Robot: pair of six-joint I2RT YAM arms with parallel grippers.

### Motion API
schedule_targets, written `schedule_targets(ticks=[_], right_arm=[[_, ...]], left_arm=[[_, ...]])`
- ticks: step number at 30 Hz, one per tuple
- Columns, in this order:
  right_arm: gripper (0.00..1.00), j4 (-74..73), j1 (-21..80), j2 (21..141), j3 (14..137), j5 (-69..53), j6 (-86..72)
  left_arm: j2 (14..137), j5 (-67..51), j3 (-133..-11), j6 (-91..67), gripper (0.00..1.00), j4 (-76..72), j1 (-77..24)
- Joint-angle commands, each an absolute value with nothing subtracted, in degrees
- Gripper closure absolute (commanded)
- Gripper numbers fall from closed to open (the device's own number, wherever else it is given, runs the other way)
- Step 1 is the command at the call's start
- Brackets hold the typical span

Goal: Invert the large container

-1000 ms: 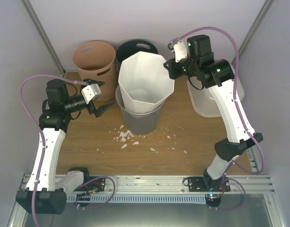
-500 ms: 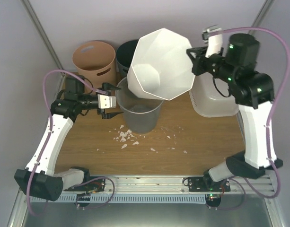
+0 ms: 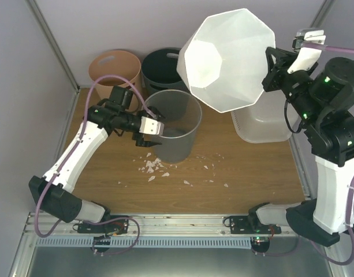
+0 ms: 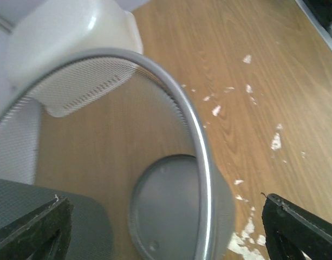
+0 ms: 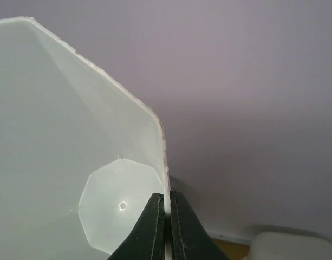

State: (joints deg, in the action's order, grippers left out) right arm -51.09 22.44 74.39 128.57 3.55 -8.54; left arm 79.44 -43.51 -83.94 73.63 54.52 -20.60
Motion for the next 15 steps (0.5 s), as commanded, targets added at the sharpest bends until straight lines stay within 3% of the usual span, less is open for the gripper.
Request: schedule_targets(ticks=[1,6,12,15], right_arm=[[0.99,-46.4,22.1,74.1,126.6,14.3,-7.3],[0.99,-46.7,22.1,74.8,125.5,19.2,-5.5],[0.99,-46.9,21.4,75.8,121.1,22.5,-4.4],[0.99,-48.0,18.9,77.3,119.4,20.5,-4.9]], left_arm=[[82.2,-36.7,-87.7,78.4,0.08,64.8,-23.9],[87.2,-30.4,-94.3,81.1,0.16,75.2,-24.9],[89.6,-24.0,-96.3,81.0,0.47,77.0,-25.0],[89.5,-21.6,-96.2,80.9,0.57,77.0,-25.1]])
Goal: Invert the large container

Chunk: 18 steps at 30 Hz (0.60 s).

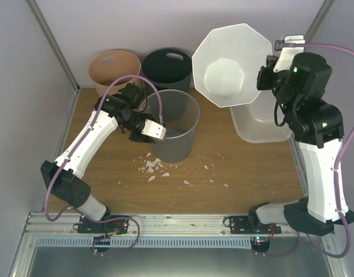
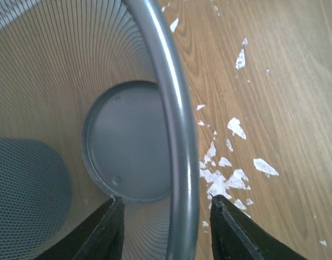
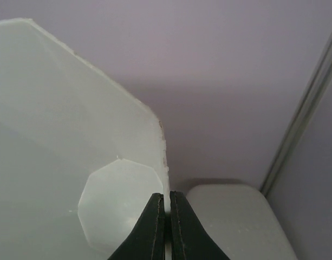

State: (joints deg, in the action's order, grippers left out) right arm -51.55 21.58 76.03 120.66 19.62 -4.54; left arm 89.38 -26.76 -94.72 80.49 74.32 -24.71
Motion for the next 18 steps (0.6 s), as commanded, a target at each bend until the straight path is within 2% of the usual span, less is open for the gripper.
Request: schedule_targets(ticks=[1,10,18], right_arm=[[0.99,-48.3,17.6,77.9,118.9,18.8,-5.4],[0.99,-45.5,7.7,80.8,111.2,4.2,-7.5],[0.99,-43.7,2.6,83.4,106.6,-4.3,-7.3]], left_arm=[[89.3,-20.6,-96.2,81.2,0.59,77.2,-25.1],[85.7,-10.6,-96.3,83.7,0.79,77.8,-25.5],[78.3,2.3,-88.2,87.2,0.83,77.9,-23.2]])
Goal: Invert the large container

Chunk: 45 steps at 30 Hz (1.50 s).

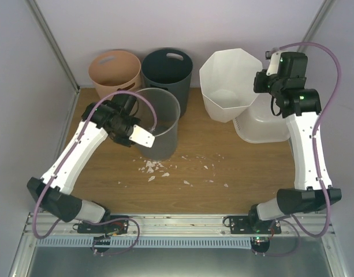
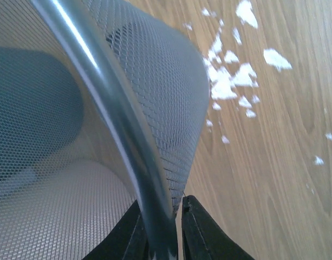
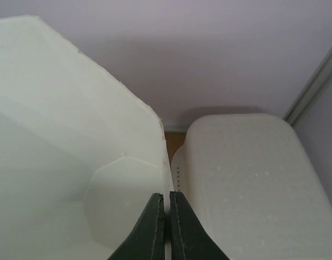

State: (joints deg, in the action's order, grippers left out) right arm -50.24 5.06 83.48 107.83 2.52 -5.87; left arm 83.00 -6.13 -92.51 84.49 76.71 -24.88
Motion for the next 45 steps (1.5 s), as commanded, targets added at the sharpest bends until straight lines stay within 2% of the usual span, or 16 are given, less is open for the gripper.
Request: schedule_targets(ticks=[1,6,11,17,22,32,40,45], right_arm=[[0.99,-43.3,2.3,83.7,106.1,-6.1,-7.5],[0.99,-43.1,1.3,85.8,104.9,-10.6,-7.6],[0.99,-44.1,1.2,88.4,104.8,-14.1,-6.8],[0.99,-44.3,1.2,90.1,104.7,-15.7,-7.0],[0.99,-44.4,1.2,90.7,104.9,-16.1,-7.1],[0.99,-44.4,1.2,90.2,102.8,-15.7,-6.2],[0.99,-44.6,1.2,89.9,101.8,-15.6,-5.4],[0.99,-44.5,1.2,89.9,101.0,-15.0,-5.2]], left_arm=[[77.3,2.8,-87.0,87.6,0.83,77.8,-22.2],[74.5,2.6,-83.3,88.8,0.83,77.9,-14.8],[75.8,0.3,-82.6,91.7,0.83,77.8,-1.8],[77.9,-4.5,-86.0,97.4,0.87,77.9,9.0],[78.7,-9.1,-91.9,99.4,0.90,77.9,9.0],[76.0,-1.0,-91.0,105.5,0.94,78.0,11.9],[76.6,8.6,-85.4,106.1,0.91,77.9,15.1],[77.8,8.7,-86.2,105.1,0.88,77.9,16.1]])
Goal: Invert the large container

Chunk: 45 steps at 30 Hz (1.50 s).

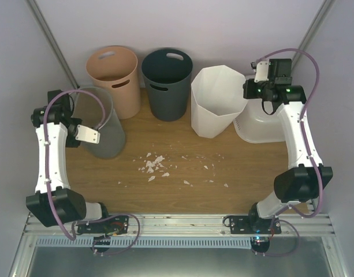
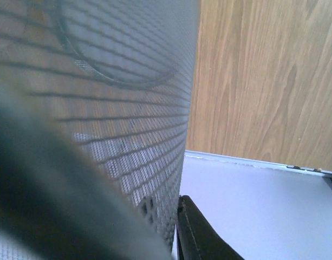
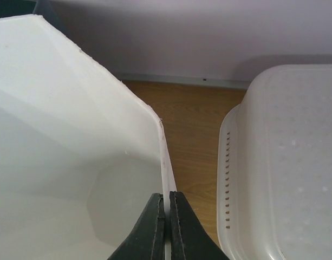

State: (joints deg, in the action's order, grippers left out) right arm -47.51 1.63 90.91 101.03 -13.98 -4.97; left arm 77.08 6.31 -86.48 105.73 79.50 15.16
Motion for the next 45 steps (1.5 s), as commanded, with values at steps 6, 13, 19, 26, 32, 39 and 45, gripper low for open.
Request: schedule_targets(ticks=[6,13,19,26,32,39,45], right_arm=[[0.99,-44.7,1.2,90.8,100.6,-15.6,-5.4],[0.99,-44.8,1.2,90.5,100.6,-14.8,-5.1],[0.99,-45.2,1.2,90.8,100.5,-14.7,-4.9],[0.99,-46.1,1.2,91.2,100.0,-12.7,-4.9],[0.99,-45.9,1.2,91.1,98.7,-12.4,-5.7],[0.99,-47.7,2.4,90.8,96.8,-15.0,-5.4],[0.99,-50.1,3.8,88.6,95.3,-9.7,-6.0]], left_arm=[[77.2,6.4,-87.5,107.0,0.65,77.8,16.1],[77.1,0.5,-94.6,107.4,0.39,77.8,16.1],[74.0,-6.7,-99.4,107.0,0.24,77.8,16.0],[68.9,-15.9,-97.0,105.5,0.16,77.8,14.0],[69.1,-46.5,-104.1,98.0,0.05,75.1,12.5],[70.1,-53.9,-97.5,78.2,0.01,53.8,-10.1],[84.0,-43.3,-105.8,75.9,0.04,57.4,-25.3]])
